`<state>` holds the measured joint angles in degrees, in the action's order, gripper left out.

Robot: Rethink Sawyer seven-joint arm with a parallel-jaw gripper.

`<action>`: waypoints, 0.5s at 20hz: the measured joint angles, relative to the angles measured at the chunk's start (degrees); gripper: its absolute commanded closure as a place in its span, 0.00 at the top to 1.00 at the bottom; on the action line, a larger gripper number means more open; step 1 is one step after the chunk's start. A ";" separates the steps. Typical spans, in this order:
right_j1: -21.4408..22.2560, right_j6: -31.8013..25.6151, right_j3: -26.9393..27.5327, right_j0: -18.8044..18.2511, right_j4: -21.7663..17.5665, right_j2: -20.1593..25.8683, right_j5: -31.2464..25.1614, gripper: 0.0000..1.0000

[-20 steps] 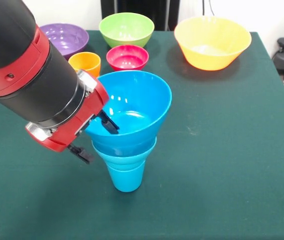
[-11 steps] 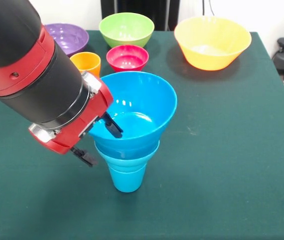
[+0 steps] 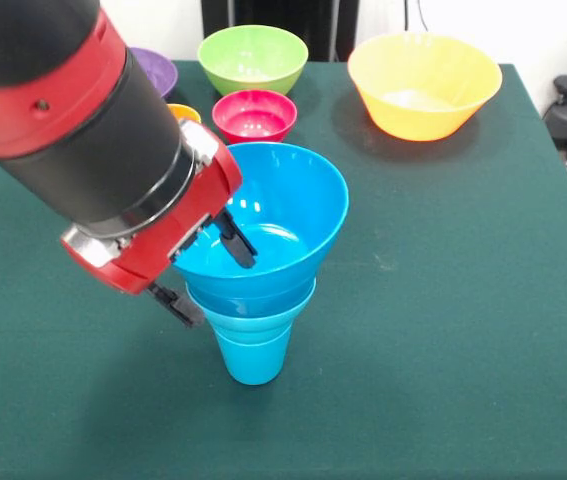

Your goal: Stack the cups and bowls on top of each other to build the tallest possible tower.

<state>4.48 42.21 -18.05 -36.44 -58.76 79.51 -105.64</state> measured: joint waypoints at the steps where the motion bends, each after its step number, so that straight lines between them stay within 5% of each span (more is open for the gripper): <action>1: 0.29 0.00 -0.01 0.04 -0.01 0.00 0.00 1.00; 10: 4.11 0.00 -0.01 -0.16 0.04 -0.29 -0.01 1.00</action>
<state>8.59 42.21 -18.05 -36.60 -58.72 79.22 -105.66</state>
